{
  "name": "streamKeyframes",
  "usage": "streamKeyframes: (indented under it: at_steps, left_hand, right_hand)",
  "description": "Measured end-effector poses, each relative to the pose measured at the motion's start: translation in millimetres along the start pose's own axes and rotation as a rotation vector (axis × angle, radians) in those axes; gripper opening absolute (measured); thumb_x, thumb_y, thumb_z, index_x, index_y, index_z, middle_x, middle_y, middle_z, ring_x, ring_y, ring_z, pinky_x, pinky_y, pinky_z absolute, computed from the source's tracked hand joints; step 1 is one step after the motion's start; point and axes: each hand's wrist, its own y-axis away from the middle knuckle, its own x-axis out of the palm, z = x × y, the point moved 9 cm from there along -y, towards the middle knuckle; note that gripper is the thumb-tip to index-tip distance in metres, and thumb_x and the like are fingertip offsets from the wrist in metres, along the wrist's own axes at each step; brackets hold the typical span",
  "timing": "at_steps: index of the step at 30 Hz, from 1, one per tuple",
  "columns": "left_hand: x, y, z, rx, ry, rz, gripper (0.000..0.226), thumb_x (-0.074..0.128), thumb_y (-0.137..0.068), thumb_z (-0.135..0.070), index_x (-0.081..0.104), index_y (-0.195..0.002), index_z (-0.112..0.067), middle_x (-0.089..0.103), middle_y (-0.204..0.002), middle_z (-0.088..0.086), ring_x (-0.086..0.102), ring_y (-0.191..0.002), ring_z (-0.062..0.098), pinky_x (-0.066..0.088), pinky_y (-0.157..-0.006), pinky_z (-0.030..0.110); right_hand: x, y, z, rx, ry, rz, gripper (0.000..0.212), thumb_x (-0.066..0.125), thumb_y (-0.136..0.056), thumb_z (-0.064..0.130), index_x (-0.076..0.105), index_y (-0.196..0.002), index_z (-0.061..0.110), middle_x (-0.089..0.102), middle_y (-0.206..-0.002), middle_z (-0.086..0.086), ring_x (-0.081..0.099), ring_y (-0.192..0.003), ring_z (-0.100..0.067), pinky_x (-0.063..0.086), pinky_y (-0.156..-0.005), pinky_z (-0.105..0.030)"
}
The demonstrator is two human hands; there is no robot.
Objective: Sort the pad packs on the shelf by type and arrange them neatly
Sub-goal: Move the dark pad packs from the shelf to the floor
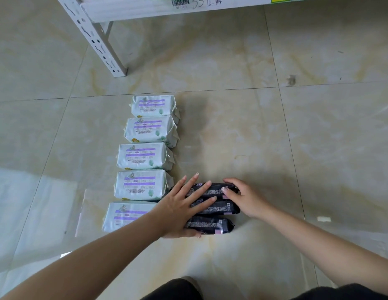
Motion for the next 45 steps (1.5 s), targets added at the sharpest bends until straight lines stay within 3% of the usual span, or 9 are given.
streamKeyframes:
  at_steps: [2,7,13,22,25,29,35,40,45]
  left_hand:
    - [0.6,1.5,2.5,-0.010,0.003,-0.033,0.085,0.031,-0.076,-0.077,0.026,-0.145,-0.027,0.023,-0.150,0.009,0.024,-0.136,0.042,0.019,-0.107,0.053]
    - [0.3,2.3,-0.1,-0.006,-0.010,-0.075,0.085,0.032,-0.076,-0.077,0.028,-0.144,-0.026,0.029,-0.145,0.013,0.036,-0.132,0.042,0.022,-0.106,0.053]
    - [2.5,-0.1,-2.3,0.011,-0.022,-0.099,0.089,0.028,-0.077,-0.079,0.015,-0.147,-0.028,0.019,-0.151,0.013,0.021,-0.137,0.039,0.018,-0.108,0.053]
    - [-21.0,-0.6,8.7,0.047,0.023,-0.148,0.072,0.014,-0.088,-0.067,0.026,-0.145,-0.024,0.036,-0.148,0.011,0.034,-0.136,0.035,0.022,-0.108,0.049]
    - [-41.2,2.8,20.4,-0.040,0.058,-0.139,0.063,0.012,-0.094,-0.056,0.030,-0.140,-0.019,0.047,-0.142,0.012,0.047,-0.128,0.033,0.034,-0.107,0.049]
    - [-72.7,16.6,27.0,-0.151,0.146,-0.124,0.059,0.030,-0.086,-0.050,0.045,-0.131,-0.015,0.060,-0.128,0.009,0.061,-0.112,0.027,0.051,-0.092,0.042]
    - [-159.7,48.7,42.1,-0.266,0.327,-0.185,0.047,0.038,-0.083,-0.036,0.056,-0.119,-0.010,0.070,-0.100,0.005,0.069,-0.081,0.024,0.054,-0.066,0.029]
    - [-224.2,86.7,65.1,-0.638,0.822,-0.068,0.042,0.046,-0.093,-0.028,0.039,-0.134,-0.016,0.062,-0.115,0.003,0.061,-0.100,0.027,0.051,-0.080,0.040]
    - [-302.8,113.1,72.5,-0.751,0.916,-0.004,0.037,0.043,-0.094,-0.023,0.037,-0.130,-0.016,0.061,-0.116,-0.001,0.060,-0.101,0.026,0.049,-0.080,0.039]
  right_hand:
    - [4.0,1.5,-1.1,0.019,-0.059,-0.001,0.032,0.050,-0.094,0.018,0.053,-0.123,0.007,0.059,-0.118,-0.007,0.055,-0.093,-0.008,0.040,-0.075,-0.009]
    - [4.4,3.1,-4.6,0.034,-0.058,-0.013,0.030,0.050,-0.094,0.023,0.055,-0.120,0.010,0.060,-0.117,-0.006,0.055,-0.111,-0.020,0.041,-0.099,-0.031]
    - [4.5,8.2,9.3,-0.097,0.150,0.015,0.028,0.046,-0.095,0.023,0.056,-0.119,0.013,0.060,-0.114,-0.005,0.057,-0.106,-0.019,0.043,-0.091,-0.028]
    - [-22.9,12.9,29.6,-0.104,0.223,-0.092,0.035,0.052,-0.092,0.029,0.056,-0.122,0.011,0.057,-0.125,-0.004,0.052,-0.117,-0.015,0.032,-0.089,-0.015]
    - [-35.0,21.3,51.7,-0.109,0.250,-0.111,0.035,0.053,-0.091,0.029,0.057,-0.119,0.009,0.060,-0.122,-0.007,0.053,-0.116,-0.019,0.034,-0.092,-0.020]
    - [-47.3,41.2,81.6,-0.052,0.229,-0.084,0.033,0.052,-0.091,0.029,0.058,-0.117,0.009,0.061,-0.121,-0.006,0.054,-0.114,-0.018,0.038,-0.096,-0.026]
    - [-73.1,84.7,143.0,0.051,0.132,-0.034,0.025,0.052,-0.092,0.021,0.062,-0.111,0.006,0.066,-0.111,-0.005,0.060,-0.099,-0.014,0.034,-0.076,-0.010]
    - [-107.2,128.6,204.4,0.123,0.065,-0.040,0.023,0.053,-0.092,0.021,0.063,-0.109,0.010,0.066,-0.109,-0.003,0.057,-0.095,-0.009,0.034,-0.075,-0.009]
    - [-148.6,169.4,268.8,0.225,-0.110,-0.091,0.009,0.051,-0.092,0.024,0.058,-0.086,0.024,0.068,-0.093,-0.001,0.065,-0.095,-0.023,0.049,-0.090,-0.038]
